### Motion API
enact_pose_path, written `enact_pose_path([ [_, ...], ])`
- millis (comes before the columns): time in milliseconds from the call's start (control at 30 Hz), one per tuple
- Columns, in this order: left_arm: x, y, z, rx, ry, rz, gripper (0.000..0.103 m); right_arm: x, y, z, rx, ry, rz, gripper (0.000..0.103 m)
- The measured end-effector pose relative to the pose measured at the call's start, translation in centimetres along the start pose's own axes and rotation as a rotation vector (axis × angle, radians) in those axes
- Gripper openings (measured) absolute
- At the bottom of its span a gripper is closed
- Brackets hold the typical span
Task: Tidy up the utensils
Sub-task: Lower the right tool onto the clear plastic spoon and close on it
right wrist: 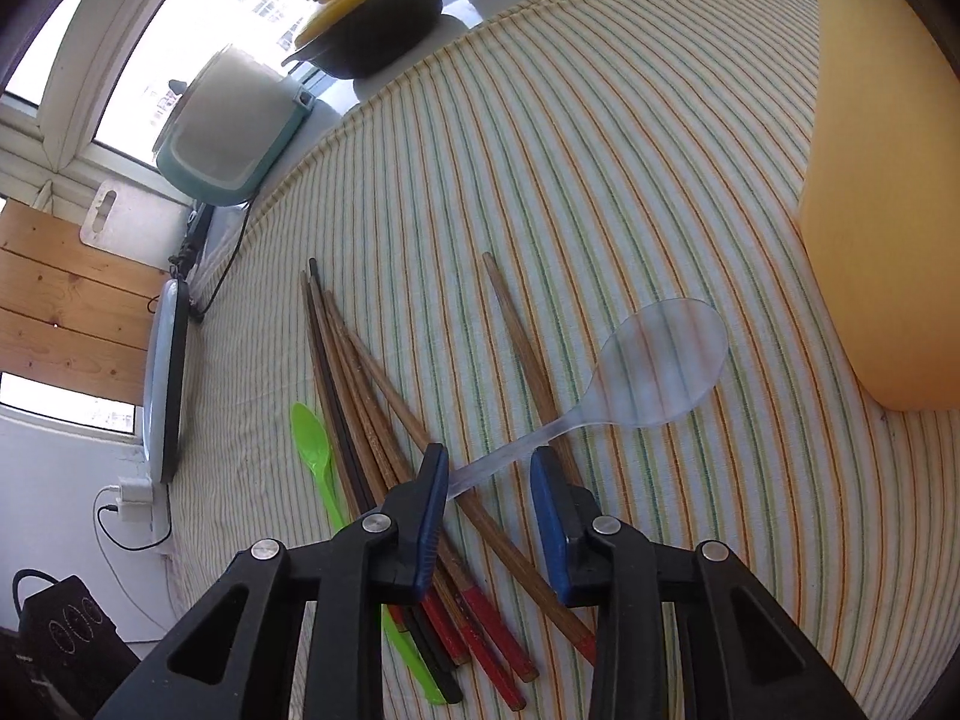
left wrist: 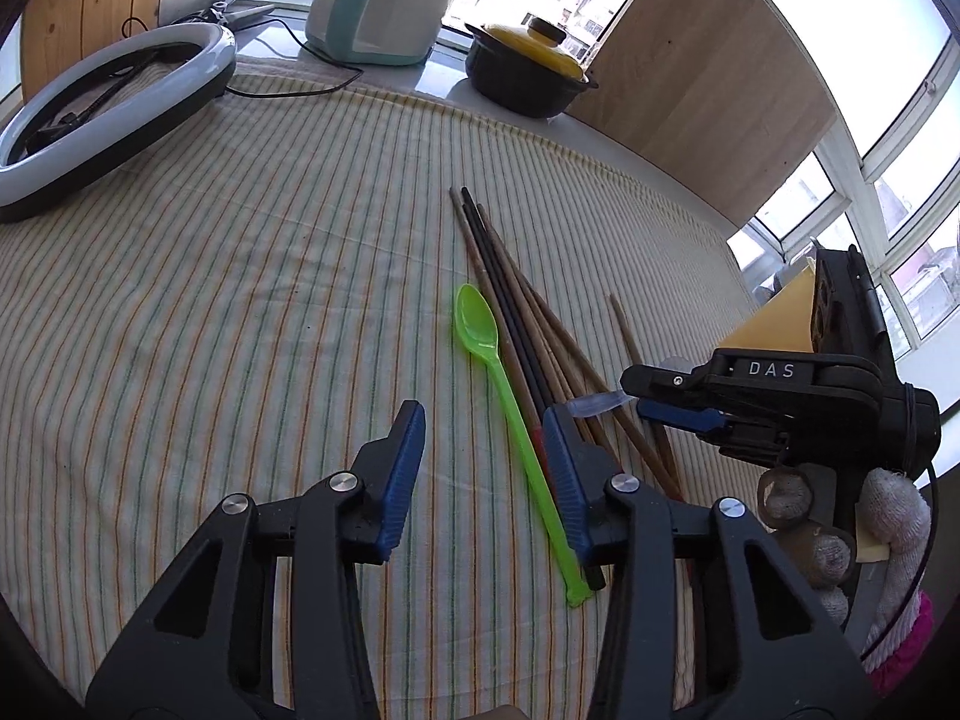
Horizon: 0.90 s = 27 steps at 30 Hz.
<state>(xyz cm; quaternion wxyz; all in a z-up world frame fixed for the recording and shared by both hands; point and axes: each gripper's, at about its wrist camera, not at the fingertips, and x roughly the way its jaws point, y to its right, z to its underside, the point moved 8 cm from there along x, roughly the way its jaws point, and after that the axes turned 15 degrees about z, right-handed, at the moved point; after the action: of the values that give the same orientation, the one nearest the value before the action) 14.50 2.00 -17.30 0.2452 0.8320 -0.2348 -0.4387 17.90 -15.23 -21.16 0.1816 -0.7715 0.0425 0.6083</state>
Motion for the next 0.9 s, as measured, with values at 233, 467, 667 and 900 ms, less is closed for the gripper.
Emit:
enact_pose_path([
  [233, 1.5, -0.6, -0.3, 0.001, -0.026, -0.012, 0.039, 0.5, 0.1, -0.3, 0.066, -0.050, 0.058, 0.026],
  [467, 2.5, -0.5, -0.4, -0.005, -0.044, 0.004, 0.039, 0.8, -0.9, -0.3, -0.012, -0.071, 0.189, 0.021],
  [667, 3.3, -0.4, -0.3, -0.016, -0.080, 0.017, 0.036, 0.8, -1.1, 0.1, -0.070, -0.087, 0.177, 0.010],
  [900, 4.9, 0.1, -0.1, -0.013, -0.137, 0.002, 0.030, -0.1, -1.2, 0.2, -0.161, -0.044, 0.157, 0.003],
])
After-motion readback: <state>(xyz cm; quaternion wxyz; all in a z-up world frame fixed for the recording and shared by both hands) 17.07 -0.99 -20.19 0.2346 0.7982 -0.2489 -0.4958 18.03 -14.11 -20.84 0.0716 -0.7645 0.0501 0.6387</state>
